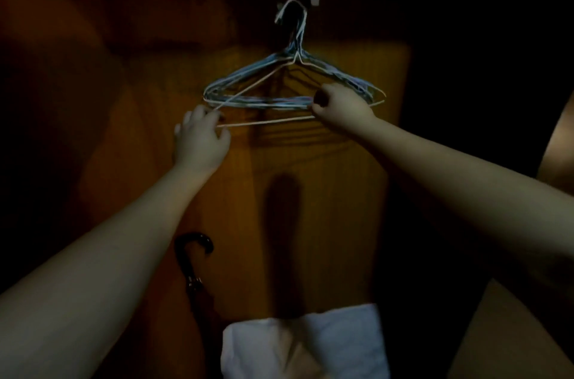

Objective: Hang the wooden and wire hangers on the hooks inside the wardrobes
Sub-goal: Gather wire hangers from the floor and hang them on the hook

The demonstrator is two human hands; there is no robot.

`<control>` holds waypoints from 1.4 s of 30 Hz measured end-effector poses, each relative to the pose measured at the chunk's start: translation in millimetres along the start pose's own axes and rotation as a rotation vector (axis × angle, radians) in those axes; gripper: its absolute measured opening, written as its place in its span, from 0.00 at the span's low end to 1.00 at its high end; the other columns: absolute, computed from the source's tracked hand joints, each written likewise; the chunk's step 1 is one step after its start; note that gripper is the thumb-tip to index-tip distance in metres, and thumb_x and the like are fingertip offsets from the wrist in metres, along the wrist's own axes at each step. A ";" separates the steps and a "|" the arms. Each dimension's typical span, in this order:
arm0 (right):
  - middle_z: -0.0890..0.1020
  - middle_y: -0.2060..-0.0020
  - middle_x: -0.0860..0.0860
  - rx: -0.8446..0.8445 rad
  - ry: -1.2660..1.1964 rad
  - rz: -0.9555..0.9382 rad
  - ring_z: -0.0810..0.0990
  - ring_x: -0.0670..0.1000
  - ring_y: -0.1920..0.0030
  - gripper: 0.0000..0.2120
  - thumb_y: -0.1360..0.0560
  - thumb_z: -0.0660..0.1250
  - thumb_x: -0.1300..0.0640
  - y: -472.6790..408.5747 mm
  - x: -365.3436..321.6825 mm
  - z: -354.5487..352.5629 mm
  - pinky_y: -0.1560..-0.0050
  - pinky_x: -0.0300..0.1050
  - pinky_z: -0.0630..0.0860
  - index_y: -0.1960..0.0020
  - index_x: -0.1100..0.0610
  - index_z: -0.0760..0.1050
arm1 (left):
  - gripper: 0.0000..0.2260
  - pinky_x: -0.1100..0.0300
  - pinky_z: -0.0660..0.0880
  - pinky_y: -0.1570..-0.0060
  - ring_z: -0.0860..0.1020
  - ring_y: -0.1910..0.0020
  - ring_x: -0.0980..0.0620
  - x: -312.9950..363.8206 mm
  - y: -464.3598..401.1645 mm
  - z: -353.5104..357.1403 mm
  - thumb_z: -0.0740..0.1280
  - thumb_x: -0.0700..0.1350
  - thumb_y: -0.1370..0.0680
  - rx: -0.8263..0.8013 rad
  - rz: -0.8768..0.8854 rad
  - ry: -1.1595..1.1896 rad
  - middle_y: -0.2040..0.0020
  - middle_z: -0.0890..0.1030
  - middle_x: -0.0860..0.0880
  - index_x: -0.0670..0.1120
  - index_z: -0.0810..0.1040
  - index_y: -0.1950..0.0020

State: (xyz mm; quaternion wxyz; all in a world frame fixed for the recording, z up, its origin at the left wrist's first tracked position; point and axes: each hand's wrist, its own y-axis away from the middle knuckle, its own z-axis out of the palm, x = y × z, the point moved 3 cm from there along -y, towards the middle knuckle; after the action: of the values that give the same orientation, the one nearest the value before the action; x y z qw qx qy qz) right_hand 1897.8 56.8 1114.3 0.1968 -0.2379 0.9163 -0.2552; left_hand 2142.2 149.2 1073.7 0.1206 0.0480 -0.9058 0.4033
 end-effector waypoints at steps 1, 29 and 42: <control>0.79 0.43 0.54 -0.075 -0.027 0.005 0.78 0.55 0.43 0.15 0.21 0.64 0.50 14.6 -1.1 3.1 0.43 0.50 0.76 0.39 0.57 0.75 | 0.13 0.47 0.64 0.38 0.70 0.37 0.42 4.8 9.8 1.6 0.62 0.45 0.21 -0.031 -0.002 0.023 0.39 0.75 0.43 0.44 0.77 0.38; 0.74 0.40 0.51 -0.689 -0.087 0.698 0.74 0.51 0.41 0.20 0.20 0.61 0.45 613.8 379.8 -67.4 0.47 0.39 0.67 0.33 0.55 0.72 | 0.16 0.52 0.72 0.38 0.72 0.38 0.51 462.8 392.3 200.0 0.63 0.54 0.20 -1.148 0.337 0.194 0.36 0.73 0.51 0.51 0.75 0.34; 0.74 0.36 0.51 -0.609 0.053 1.196 0.75 0.53 0.38 0.18 0.21 0.61 0.45 803.2 530.5 -166.8 0.40 0.48 0.72 0.35 0.53 0.74 | 0.17 0.50 0.67 0.34 0.70 0.34 0.47 716.6 475.7 279.0 0.60 0.54 0.19 -1.304 0.714 0.217 0.34 0.72 0.50 0.51 0.73 0.32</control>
State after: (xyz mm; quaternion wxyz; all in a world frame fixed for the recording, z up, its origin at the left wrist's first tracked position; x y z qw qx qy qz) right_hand 1118.5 442.1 668.7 0.2057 0.2723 0.9260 0.1616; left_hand 1311.9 268.4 735.8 0.0750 -0.3697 -0.9047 -0.1982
